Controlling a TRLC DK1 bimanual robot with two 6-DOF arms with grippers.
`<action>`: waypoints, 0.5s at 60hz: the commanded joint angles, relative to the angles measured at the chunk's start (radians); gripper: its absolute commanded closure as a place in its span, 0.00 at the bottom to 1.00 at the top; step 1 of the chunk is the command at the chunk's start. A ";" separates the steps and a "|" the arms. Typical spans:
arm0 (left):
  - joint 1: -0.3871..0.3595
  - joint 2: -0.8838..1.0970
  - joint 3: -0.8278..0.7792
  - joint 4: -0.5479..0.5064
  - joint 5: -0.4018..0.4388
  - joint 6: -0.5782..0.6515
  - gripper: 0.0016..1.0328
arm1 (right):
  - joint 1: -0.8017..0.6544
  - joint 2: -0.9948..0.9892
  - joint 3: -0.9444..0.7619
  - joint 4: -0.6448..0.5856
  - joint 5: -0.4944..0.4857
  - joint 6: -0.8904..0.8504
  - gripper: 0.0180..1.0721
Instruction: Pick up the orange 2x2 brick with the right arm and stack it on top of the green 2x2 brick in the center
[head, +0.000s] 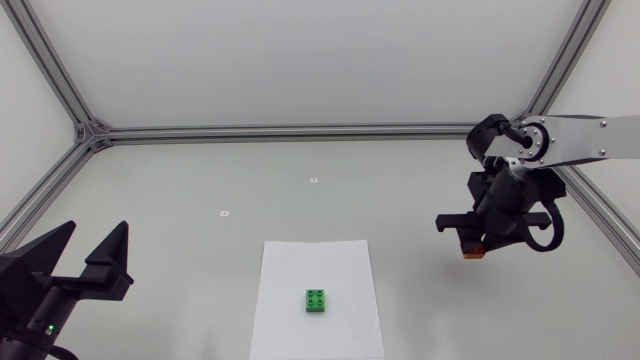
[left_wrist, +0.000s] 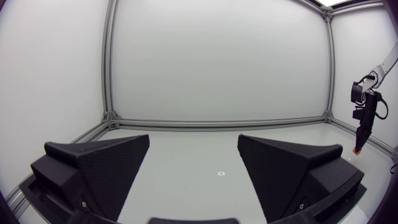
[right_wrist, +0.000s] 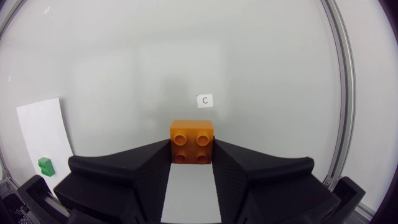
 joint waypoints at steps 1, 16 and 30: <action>0.003 -0.008 -0.041 -0.015 0.004 0.013 0.04 | 0.054 -0.027 -0.029 -0.026 0.024 -0.017 0.77; 0.003 -0.008 -0.041 -0.015 0.004 0.013 0.04 | 0.178 -0.058 -0.009 -0.077 0.022 -0.027 0.90; 0.003 -0.008 -0.041 -0.015 0.004 0.013 0.04 | 0.293 -0.056 0.014 -0.091 0.015 -0.009 0.93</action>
